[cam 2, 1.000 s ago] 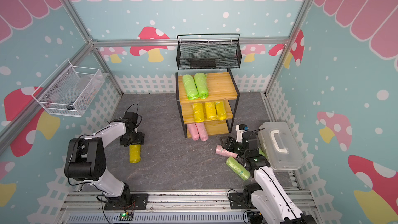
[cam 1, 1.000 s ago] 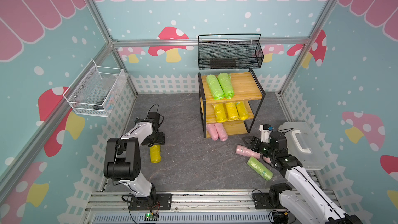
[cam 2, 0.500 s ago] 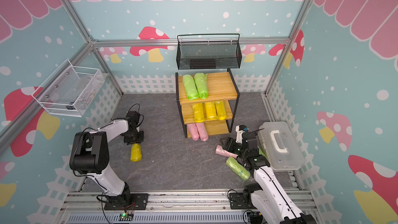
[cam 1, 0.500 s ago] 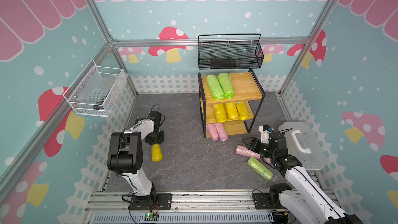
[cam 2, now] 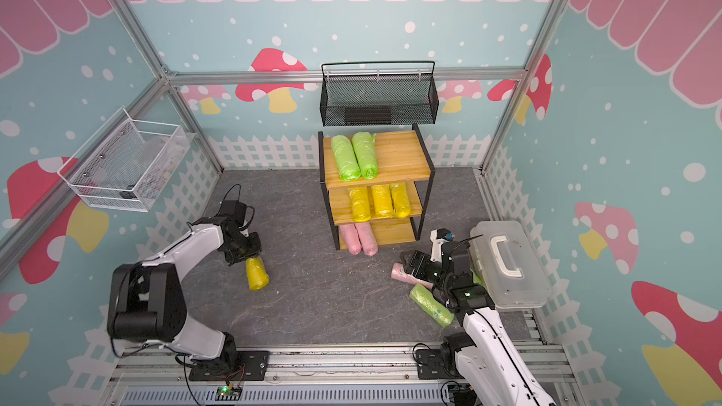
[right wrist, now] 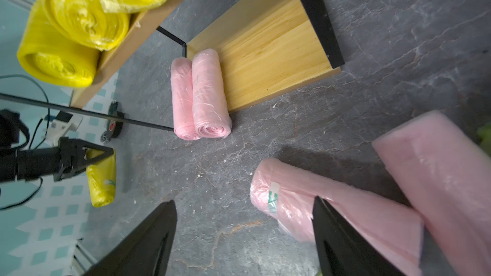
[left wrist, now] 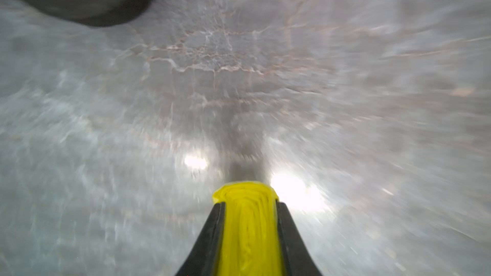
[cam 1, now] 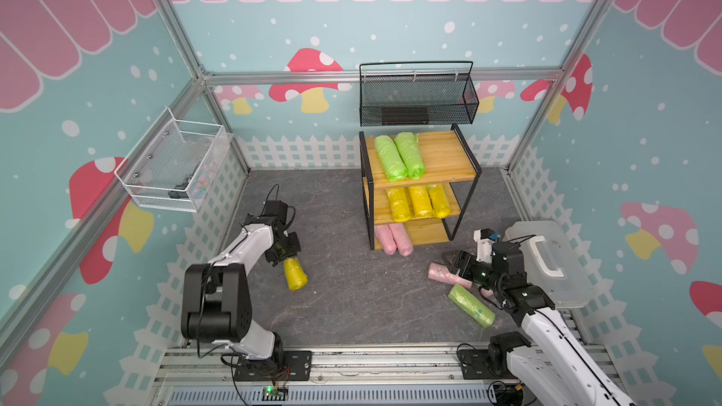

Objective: Sort the rolls of trash bags by color and place them on the shelf
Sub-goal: Pick up the roll of trash bags from the center of the board.

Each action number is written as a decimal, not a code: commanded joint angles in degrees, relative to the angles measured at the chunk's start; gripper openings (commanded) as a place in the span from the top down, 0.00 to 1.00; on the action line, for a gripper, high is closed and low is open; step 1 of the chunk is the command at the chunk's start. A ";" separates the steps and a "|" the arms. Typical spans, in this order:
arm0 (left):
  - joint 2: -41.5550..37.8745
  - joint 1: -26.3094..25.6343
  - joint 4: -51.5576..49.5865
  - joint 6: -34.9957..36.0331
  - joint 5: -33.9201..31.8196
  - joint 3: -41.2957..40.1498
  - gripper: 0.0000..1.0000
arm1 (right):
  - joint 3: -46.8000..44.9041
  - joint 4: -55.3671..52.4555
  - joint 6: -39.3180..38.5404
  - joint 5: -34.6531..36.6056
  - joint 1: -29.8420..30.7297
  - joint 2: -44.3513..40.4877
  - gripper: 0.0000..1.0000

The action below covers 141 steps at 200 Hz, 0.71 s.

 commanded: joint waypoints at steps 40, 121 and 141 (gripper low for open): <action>-28.20 -5.71 1.40 -23.15 4.50 -4.23 1.00 | 11.74 -1.58 -7.10 -14.58 -0.20 8.77 0.09; -36.04 -24.74 5.88 -48.31 -0.85 -5.65 1.00 | 21.17 -6.38 -7.35 -11.17 20.69 2.91 0.01; -38.46 -30.07 8.14 -52.85 -4.83 -6.58 1.00 | 19.97 -2.05 -4.59 -10.94 24.93 3.35 0.01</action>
